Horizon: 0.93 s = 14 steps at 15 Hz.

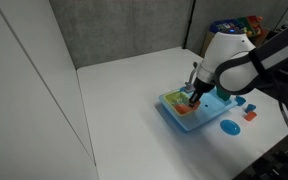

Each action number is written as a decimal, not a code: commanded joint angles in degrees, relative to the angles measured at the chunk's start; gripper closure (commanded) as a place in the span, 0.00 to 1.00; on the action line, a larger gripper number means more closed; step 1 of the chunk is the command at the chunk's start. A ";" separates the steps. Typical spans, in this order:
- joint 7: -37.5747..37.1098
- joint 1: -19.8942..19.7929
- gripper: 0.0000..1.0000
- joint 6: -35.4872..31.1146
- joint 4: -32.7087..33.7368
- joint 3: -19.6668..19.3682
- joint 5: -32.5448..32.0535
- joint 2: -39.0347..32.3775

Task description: Pick up the orange cup in front of the dishes drying rack and put it into the blue cup with a handle on the right or the worktop

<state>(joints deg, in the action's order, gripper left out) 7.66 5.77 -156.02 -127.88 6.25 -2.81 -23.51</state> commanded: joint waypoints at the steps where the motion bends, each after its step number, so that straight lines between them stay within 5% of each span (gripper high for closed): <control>1: -0.87 -0.44 0.96 1.36 -1.06 -0.88 -0.72 3.86; 14: -1.03 -5.04 0.96 3.74 -0.71 -6.06 -0.91 6.96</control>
<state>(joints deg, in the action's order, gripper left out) 7.60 1.68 -154.27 -127.90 1.24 -2.81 -18.75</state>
